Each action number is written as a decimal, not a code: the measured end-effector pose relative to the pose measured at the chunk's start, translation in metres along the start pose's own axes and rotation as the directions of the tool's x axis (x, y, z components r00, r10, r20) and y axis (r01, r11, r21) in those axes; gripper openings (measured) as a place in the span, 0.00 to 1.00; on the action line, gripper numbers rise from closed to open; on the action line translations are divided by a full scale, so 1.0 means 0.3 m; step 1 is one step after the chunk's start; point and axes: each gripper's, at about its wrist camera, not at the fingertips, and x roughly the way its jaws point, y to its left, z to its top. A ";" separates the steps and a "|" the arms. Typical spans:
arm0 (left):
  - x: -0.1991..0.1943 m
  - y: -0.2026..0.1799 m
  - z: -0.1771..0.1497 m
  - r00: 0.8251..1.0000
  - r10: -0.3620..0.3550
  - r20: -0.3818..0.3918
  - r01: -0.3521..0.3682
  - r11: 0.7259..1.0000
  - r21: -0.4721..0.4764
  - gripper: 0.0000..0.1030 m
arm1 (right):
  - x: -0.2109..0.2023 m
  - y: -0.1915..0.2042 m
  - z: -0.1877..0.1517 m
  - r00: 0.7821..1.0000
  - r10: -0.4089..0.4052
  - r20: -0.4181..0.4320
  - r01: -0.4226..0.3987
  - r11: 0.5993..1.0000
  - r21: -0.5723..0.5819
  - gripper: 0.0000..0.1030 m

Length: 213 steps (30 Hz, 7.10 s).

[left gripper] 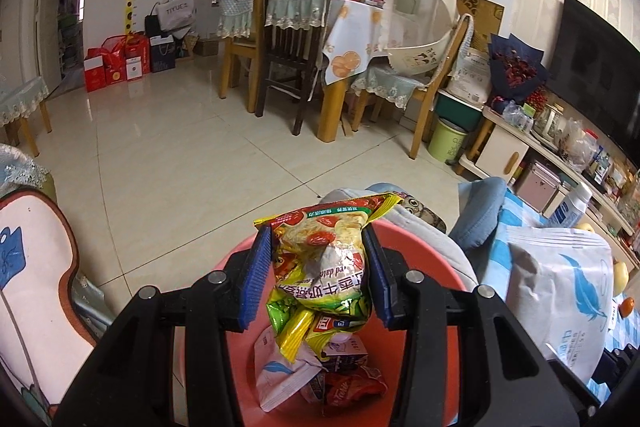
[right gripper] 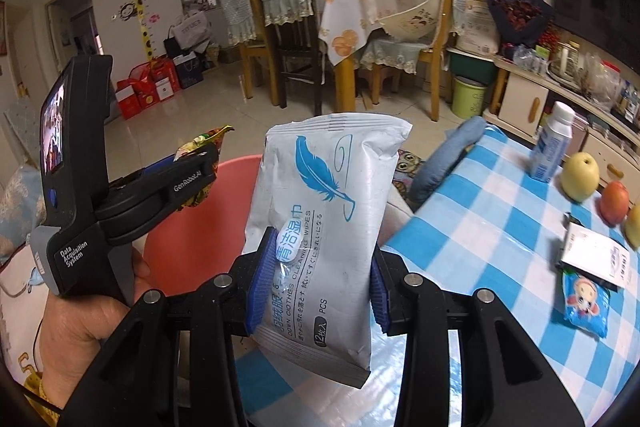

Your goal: Collect trash

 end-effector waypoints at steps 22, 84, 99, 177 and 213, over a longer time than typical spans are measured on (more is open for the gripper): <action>0.019 -0.036 0.002 0.998 0.056 0.013 -0.056 0.998 0.037 0.79 | 0.090 -0.006 -0.038 0.997 -0.077 0.008 0.077 0.997 -0.011 0.76; 0.027 -0.698 -0.256 0.997 -0.054 -0.049 0.071 0.853 0.516 0.84 | -0.243 -0.533 -0.399 0.957 -0.286 -0.041 0.289 0.945 0.152 0.86; 0.023 -0.817 -0.340 0.997 -0.051 -0.052 0.072 0.783 0.618 0.84 | -0.334 -0.694 -0.454 0.943 -0.326 -0.060 0.331 0.916 0.226 0.86; -0.294 -0.905 -0.598 0.701 -0.448 -0.554 0.616 0.772 0.155 0.72 | -0.527 -1.031 -0.591 0.982 -0.113 -0.148 0.165 0.898 0.407 0.86; -0.299 -1.061 -0.797 0.761 -0.337 -0.554 0.548 0.791 0.272 0.83 | -0.544 -0.975 -0.554 0.999 -0.032 -0.039 0.044 0.930 0.365 0.26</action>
